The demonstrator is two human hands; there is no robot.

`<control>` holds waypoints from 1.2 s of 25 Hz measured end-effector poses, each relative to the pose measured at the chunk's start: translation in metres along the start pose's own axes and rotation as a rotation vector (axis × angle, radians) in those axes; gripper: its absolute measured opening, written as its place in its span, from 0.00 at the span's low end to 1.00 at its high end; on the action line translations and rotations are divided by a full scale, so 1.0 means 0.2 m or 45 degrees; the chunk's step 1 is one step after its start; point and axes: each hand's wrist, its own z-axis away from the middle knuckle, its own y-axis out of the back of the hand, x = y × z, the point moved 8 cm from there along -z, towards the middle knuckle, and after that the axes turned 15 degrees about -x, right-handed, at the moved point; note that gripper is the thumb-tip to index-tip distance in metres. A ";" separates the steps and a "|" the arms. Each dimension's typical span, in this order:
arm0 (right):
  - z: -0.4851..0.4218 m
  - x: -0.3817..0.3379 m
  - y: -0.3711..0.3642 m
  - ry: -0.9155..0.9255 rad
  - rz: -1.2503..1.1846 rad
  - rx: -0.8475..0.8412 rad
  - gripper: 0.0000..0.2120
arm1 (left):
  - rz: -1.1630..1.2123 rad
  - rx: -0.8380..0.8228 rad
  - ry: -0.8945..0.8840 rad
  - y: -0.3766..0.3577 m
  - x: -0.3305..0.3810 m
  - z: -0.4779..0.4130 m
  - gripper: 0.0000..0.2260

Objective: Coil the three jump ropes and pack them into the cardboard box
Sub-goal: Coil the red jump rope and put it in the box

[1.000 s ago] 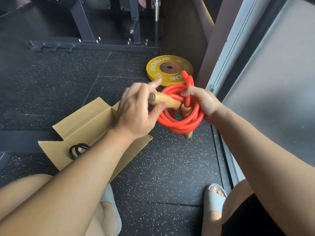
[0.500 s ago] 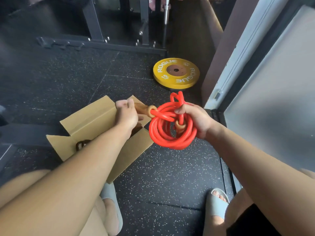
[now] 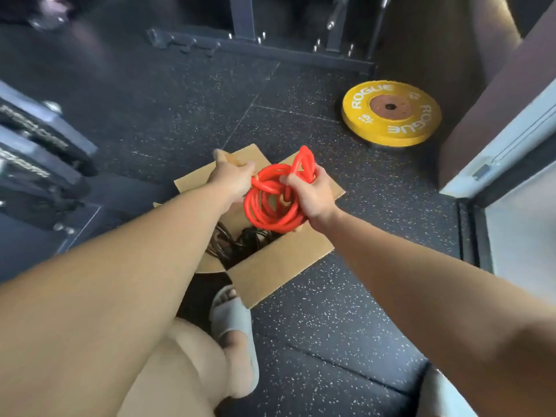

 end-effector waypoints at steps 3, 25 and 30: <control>-0.22 0.19 -0.12 -0.045 0.066 0.005 0.24 | -0.443 0.107 0.096 0.12 -0.03 -0.15 0.39; -1.10 1.22 -0.03 -0.624 0.826 -0.189 0.37 | -1.500 -0.050 0.304 -0.24 -0.95 -1.08 0.35; -1.12 1.15 -0.03 -0.418 0.956 0.024 0.25 | -1.228 -0.238 0.166 -0.27 -1.04 -1.05 0.47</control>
